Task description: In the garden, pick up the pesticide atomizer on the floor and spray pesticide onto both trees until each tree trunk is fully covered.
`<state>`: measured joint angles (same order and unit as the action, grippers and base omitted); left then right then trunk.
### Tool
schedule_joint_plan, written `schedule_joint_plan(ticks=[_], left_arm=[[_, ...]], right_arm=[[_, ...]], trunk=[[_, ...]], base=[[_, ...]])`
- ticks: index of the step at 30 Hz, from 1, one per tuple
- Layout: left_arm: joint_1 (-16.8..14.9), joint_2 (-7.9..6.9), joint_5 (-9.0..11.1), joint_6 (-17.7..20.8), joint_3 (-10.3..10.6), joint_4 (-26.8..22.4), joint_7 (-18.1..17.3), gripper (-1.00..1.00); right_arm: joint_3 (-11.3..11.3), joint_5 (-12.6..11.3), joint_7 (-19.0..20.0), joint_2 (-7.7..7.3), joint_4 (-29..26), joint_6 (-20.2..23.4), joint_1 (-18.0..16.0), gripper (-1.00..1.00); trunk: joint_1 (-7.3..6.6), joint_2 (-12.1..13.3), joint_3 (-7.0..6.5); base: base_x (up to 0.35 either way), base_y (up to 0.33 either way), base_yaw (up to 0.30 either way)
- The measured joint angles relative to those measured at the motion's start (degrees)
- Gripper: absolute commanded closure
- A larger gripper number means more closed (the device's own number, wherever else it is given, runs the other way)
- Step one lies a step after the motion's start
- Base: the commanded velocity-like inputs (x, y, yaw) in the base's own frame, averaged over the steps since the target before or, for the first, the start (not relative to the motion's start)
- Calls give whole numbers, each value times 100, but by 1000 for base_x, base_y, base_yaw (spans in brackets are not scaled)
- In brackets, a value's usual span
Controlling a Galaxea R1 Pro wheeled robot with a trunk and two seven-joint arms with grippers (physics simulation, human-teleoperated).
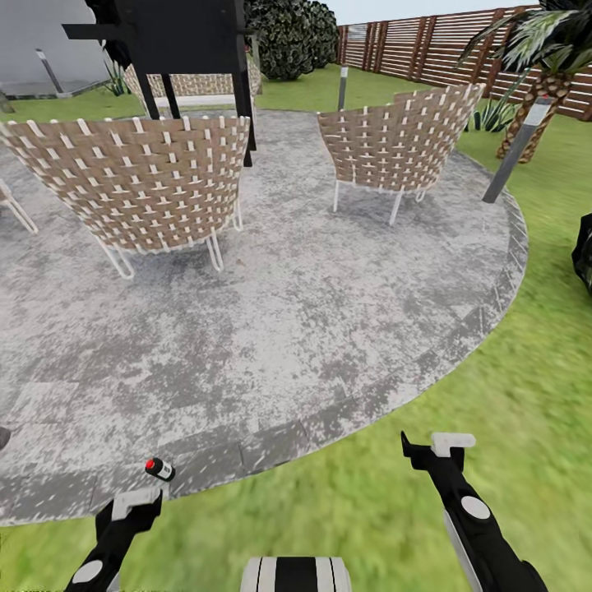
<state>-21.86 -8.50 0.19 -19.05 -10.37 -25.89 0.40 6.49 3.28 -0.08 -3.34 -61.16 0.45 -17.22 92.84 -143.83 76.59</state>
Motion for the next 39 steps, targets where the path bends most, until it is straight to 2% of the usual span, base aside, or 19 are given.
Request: schedule_joint_plan(ticks=[5, 6, 15, 24, 31, 39], left_arm=[[-93, 18, -2, -161, 11, -109, 6, -100], [-106, 21, -5, -291, 12, -131, 6, -100], [-107, 1, -6, -331, 21, -176, 1, -100], [-106, -3, -3, -357, 50, -183, -56, -100], [-103, -3, -10, -598, 104, -178, -77, -100], [-98, -3, -26, -635, 106, -182, -79, -100]], right_arm=[[-9, 0, 0, 0, 1, -5, -1, -100], [-6, -1, 0, 0, 1, -5, 0, -100], [-20, -2, 0, 12, 17, -5, 0, -100], [-24, -9, 0, 42, 17, -7, -1, -100], [-6, -10, -1, 42, 11, 2, -1, -100], [-10, -10, -4, 42, 10, 3, 0, -100]], trunk=[[0, 0, 0], [0, 0, 0], [0, 0, 0], [24, -12, 208], [42, -21, 417], [62, -32, 666]], base=[[1, 0, 11], [0, 0, 2], [0, 0, 0], [0, 0, 0], [0, 0, 0], [0, 0, 0]])
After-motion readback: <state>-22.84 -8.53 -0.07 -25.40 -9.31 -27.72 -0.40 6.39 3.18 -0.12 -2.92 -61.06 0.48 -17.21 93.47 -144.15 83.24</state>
